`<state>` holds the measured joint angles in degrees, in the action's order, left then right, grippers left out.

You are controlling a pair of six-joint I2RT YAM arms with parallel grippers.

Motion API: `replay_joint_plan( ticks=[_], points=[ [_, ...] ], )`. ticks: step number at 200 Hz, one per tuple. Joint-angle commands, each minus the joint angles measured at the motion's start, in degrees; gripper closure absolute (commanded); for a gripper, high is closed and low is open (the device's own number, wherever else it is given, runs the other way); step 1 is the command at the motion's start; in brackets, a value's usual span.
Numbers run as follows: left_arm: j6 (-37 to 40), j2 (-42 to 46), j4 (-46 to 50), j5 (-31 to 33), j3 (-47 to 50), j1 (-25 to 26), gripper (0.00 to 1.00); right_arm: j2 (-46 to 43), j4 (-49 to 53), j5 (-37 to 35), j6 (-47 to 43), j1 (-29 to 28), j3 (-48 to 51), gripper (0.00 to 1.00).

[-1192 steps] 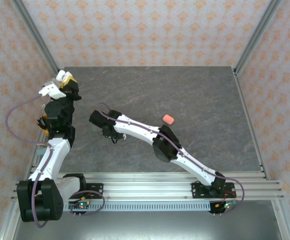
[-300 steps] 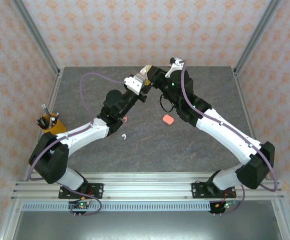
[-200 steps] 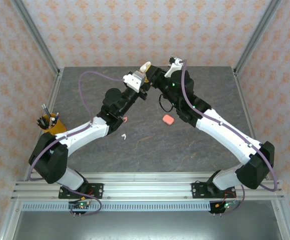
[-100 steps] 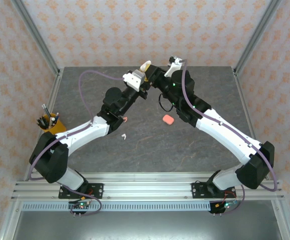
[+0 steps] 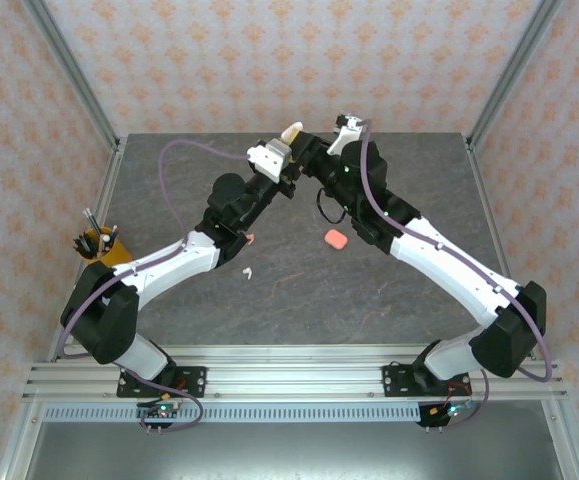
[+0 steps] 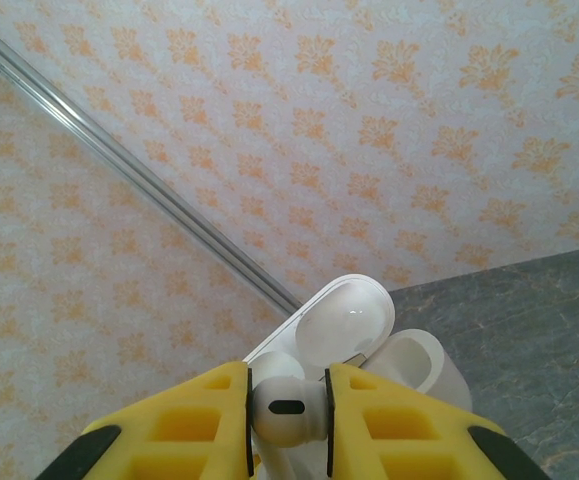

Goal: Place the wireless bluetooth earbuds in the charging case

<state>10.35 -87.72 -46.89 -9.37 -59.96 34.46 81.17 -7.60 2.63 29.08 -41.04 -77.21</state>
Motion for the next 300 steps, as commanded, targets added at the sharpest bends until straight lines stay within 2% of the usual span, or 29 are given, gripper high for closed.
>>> replay_joint_plan(
  ticks=[1, 122, 300],
  points=[
    [-0.4, 0.4, -3.5, -1.1, -3.1, 0.5, 1.00, -0.1, 1.0, 4.2, -1.9, -0.5, 1.6, 0.78],
    [0.3, 1.4, -3.3, -0.4, -3.9, 0.5, 1.00, -1.2, 5.8, 5.3, -4.4, -0.4, 3.1, 0.79],
    [-1.4, 1.9, -3.0, -2.0, -2.9, 0.5, 1.00, 1.3, 11.3, 0.4, -4.3, -0.4, -4.0, 0.67]
  ],
)
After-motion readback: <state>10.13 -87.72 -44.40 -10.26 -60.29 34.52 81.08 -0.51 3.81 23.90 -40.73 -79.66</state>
